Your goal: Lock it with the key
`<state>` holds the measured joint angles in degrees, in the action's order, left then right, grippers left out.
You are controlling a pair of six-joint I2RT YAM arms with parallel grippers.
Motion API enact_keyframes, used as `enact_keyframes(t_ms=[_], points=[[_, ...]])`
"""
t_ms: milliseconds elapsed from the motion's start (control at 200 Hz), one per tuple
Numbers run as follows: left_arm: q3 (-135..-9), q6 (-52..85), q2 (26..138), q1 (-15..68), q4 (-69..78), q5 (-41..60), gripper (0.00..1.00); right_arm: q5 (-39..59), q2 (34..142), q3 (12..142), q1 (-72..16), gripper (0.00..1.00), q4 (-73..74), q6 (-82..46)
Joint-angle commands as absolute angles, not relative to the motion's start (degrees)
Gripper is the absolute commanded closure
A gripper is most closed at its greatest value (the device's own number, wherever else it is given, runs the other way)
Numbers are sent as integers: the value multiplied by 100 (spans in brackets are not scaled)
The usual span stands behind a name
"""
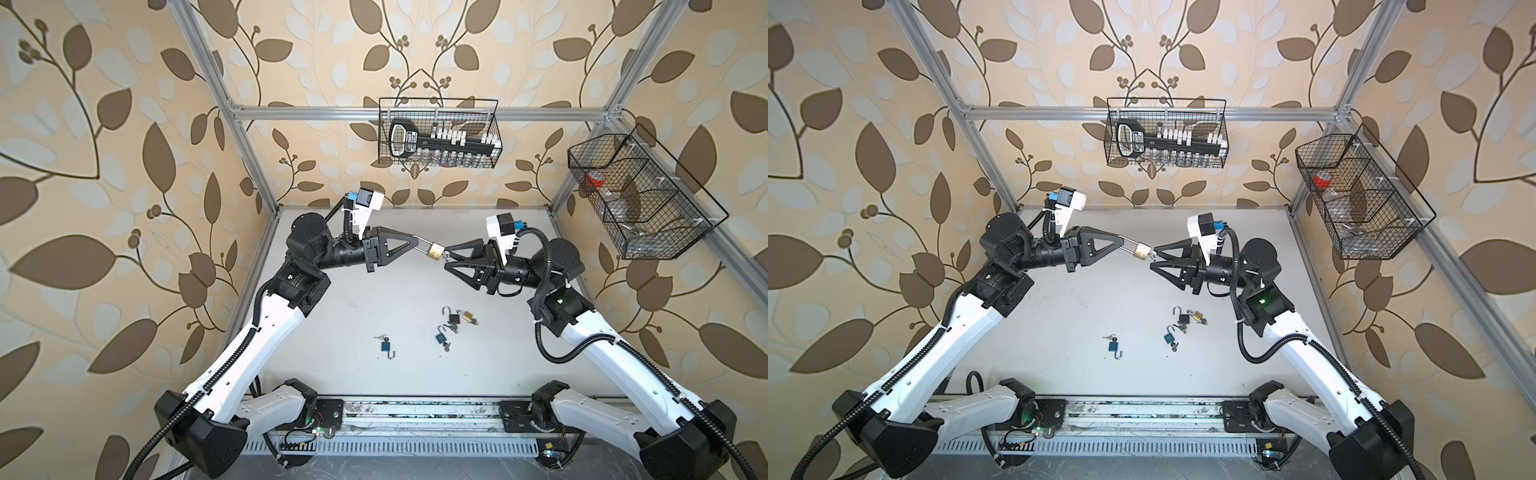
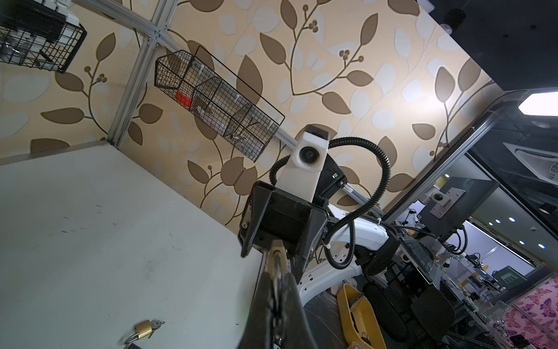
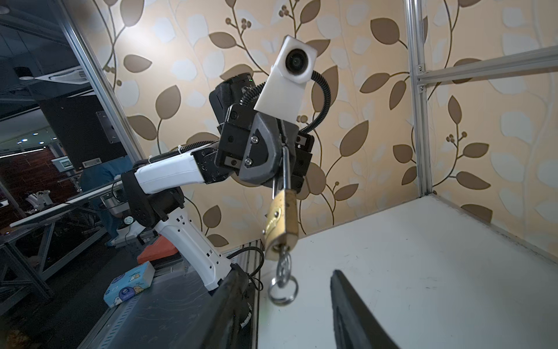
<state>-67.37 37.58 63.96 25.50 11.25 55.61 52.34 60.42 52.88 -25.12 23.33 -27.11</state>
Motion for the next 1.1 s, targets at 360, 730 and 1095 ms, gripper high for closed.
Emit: enact_keyframes(t_ms=[360,730,1095], points=[[-7009,3468,6346,2637,1416,5906,100,5599,6074,5519,-2548,58,2899,-3112],[-6961,3394,6241,2646,1330,5881,100,5710,6096,5554,-2596,90,2909,-3207],[-6913,3367,6220,2715,1358,5765,100,5626,6062,5448,-2718,100,3155,-3441]])
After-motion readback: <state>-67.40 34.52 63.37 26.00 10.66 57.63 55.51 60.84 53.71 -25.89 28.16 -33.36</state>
